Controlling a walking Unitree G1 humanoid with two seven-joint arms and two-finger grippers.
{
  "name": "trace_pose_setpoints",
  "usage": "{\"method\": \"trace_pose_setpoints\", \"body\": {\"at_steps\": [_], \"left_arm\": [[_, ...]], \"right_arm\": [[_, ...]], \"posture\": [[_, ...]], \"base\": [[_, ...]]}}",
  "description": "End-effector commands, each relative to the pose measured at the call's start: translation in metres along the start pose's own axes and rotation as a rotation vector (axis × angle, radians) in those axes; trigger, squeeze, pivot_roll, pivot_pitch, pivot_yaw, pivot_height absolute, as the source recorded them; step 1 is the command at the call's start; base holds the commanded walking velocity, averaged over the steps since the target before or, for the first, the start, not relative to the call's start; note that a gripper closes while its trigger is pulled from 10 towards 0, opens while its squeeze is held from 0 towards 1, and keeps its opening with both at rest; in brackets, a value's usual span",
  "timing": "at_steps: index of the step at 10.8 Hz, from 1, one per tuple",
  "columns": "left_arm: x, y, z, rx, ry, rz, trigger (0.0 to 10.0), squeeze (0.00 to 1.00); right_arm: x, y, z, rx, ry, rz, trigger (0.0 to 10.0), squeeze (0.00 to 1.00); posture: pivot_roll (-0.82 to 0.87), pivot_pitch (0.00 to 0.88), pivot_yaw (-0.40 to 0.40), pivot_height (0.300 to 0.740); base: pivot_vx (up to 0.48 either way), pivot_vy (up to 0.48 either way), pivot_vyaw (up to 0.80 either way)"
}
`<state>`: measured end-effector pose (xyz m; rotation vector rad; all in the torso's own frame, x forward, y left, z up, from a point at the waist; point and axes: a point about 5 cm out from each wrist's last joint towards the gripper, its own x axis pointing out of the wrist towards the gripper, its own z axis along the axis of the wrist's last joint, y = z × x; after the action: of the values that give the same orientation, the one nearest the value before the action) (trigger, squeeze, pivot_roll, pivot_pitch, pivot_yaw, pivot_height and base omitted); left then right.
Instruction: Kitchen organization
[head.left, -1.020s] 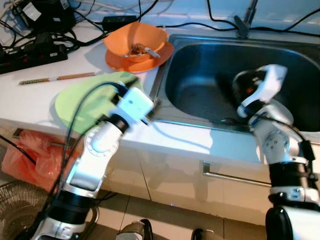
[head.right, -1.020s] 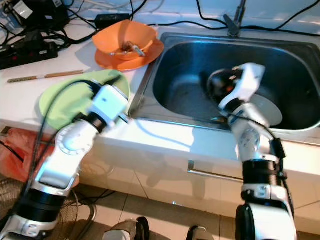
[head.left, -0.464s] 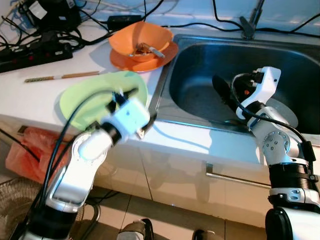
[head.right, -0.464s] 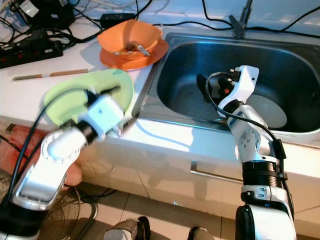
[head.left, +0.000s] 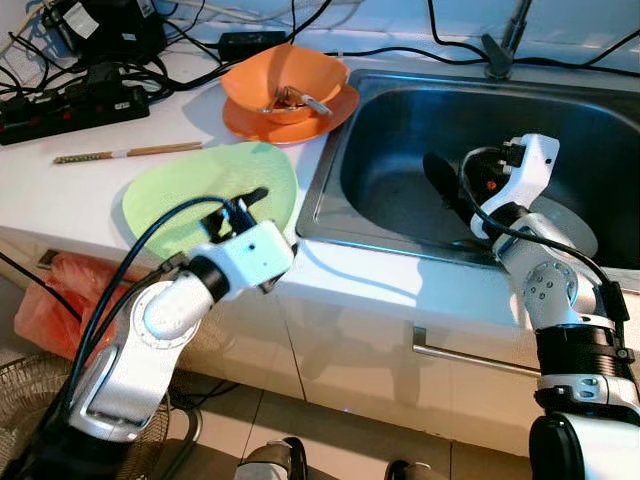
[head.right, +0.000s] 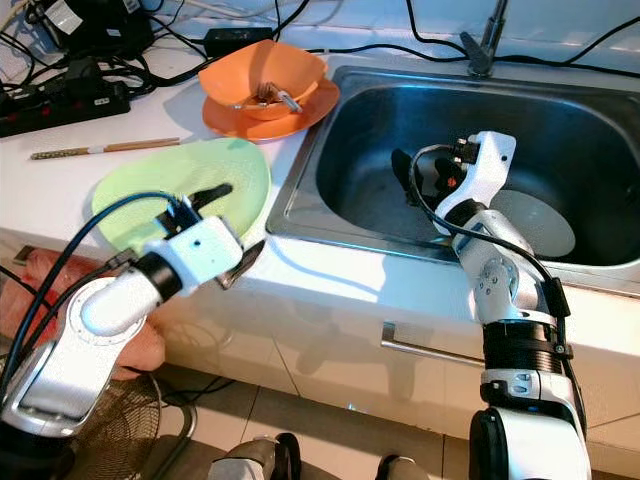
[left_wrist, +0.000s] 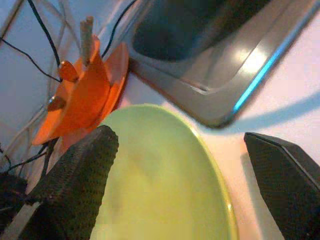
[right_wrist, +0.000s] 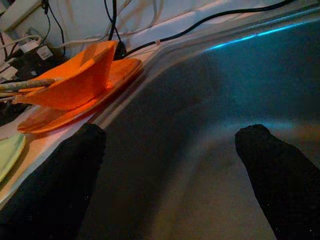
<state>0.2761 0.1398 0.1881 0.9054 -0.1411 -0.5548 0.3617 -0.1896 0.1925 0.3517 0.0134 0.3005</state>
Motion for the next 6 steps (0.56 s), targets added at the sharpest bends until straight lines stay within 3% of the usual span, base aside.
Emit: {"method": "trace_pose_setpoints", "body": {"at_steps": [1,5,6], "left_arm": [[-0.003,-0.003,-0.001,0.037,0.010,-0.026,10.0,0.00],[-0.005,-0.005,-0.017,0.038,0.083,-0.061,10.0,0.00],[-0.005,-0.004,-0.018,0.011,0.074,-0.045,8.4,0.00]], "right_arm": [[0.002,0.002,0.002,0.007,-0.005,0.007,10.0,1.00],[0.000,0.002,0.002,0.013,-0.009,0.001,10.0,1.00],[0.000,0.002,0.002,0.013,-0.009,0.000,10.0,1.00]], "posture": [[0.09,0.104,0.083,0.740],[0.09,0.111,0.088,0.740],[0.09,0.114,0.087,0.740]], "base": [[0.000,0.000,0.00],[0.000,0.000,0.00],[0.000,0.000,0.00]]}}
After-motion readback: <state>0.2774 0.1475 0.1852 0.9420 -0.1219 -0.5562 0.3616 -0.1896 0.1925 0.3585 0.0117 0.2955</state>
